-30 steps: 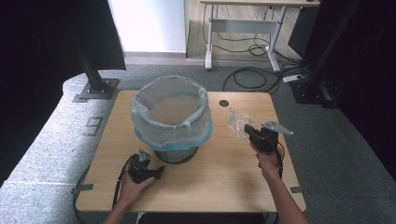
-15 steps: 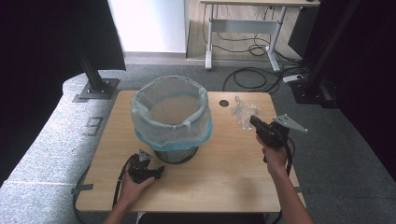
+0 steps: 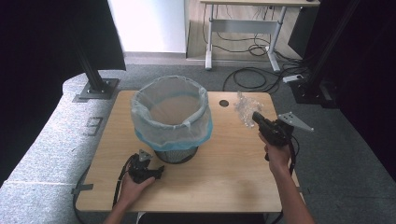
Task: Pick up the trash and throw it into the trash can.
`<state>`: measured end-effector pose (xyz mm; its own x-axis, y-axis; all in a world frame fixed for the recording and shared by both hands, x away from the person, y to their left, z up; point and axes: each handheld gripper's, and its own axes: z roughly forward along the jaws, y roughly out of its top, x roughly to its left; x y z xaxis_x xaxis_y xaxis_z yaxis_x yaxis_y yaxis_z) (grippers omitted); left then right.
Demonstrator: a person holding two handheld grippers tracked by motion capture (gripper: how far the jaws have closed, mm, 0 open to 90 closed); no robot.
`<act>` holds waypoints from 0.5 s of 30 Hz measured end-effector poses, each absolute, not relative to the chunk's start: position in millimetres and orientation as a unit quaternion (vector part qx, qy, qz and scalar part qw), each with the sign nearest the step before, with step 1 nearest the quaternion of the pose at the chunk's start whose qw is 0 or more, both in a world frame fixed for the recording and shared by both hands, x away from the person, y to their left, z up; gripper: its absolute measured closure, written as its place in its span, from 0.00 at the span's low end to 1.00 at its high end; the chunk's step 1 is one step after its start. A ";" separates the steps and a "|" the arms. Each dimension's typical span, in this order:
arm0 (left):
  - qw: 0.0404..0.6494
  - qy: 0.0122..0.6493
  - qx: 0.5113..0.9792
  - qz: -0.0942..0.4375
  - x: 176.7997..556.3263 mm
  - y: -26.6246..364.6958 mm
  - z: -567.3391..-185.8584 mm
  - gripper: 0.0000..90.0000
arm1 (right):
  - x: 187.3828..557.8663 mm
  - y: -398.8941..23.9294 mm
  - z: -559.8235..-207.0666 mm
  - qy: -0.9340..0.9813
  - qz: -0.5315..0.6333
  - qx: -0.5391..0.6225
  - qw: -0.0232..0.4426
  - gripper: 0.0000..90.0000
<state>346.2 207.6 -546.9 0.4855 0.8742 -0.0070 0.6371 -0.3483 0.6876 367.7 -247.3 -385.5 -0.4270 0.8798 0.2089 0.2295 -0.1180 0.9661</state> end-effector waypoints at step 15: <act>0.321 0.472 0.800 0.185 346.2 207.6 -546.9 0.16 | 353.4 -233.5 -363.3 0.600 0.622 0.424 0.271 0.98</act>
<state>346.2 207.6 -546.9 0.4853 0.8743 -0.0073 0.6372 -0.3480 0.6876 353.4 -233.5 -363.3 -0.4945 0.8452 0.2028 0.1716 -0.1338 0.9760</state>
